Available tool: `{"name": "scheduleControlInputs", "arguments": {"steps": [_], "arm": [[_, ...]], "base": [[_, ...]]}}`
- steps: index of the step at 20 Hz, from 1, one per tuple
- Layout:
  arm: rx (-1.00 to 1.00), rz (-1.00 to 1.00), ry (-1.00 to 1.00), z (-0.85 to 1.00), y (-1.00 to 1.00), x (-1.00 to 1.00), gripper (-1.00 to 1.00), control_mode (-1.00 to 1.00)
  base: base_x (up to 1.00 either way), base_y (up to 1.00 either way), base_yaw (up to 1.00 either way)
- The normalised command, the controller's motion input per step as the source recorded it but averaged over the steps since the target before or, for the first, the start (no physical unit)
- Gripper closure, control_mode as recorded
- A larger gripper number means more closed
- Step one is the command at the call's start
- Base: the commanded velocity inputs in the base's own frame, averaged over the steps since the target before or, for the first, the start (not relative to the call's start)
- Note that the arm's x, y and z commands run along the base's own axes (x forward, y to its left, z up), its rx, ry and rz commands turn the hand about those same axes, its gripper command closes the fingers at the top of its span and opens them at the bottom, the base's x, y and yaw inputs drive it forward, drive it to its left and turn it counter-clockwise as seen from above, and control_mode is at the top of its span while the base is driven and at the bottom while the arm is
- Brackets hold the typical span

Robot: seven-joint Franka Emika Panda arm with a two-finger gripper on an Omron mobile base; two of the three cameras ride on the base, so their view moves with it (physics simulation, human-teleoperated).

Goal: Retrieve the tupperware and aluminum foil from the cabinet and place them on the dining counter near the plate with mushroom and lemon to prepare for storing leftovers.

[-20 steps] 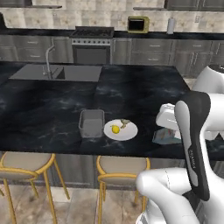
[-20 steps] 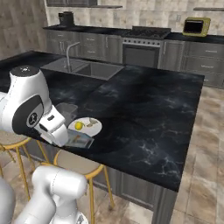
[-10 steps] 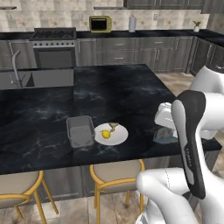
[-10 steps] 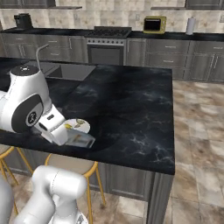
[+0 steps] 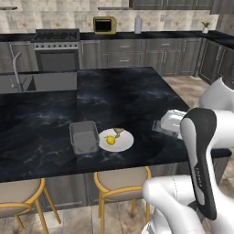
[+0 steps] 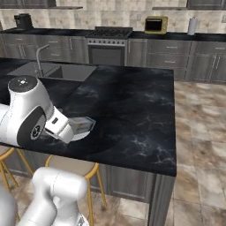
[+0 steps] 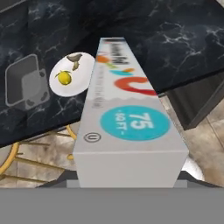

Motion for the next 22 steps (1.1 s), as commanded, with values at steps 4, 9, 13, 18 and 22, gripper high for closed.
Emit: {"name": "scheduleControlInputs", "arguments": {"steps": [4, 9, 13, 18, 22], "arm": [[-0.09, 0.18, -0.06, -0.27, -0.01, 0.5, 1.0, -1.0], [-0.11, 0.21, 0.01, -0.33, -0.11, 0.62, 1.0, -1.0], [-0.09, 0.17, 0.07, -0.31, -0.18, 0.61, 1.0, -1.0], [-0.03, 0.03, 0.09, -0.34, -0.28, 0.54, 1.0, -1.0], [0.0, 0.0, 0.01, -0.52, -0.29, 0.47, 1.0, -1.0]], "base": [[0.0, 0.0, 0.0], [0.0, 0.0, 0.0], [0.0, 0.0, 0.0], [0.0, 0.0, 0.0], [0.0, 0.0, 0.0]]}}
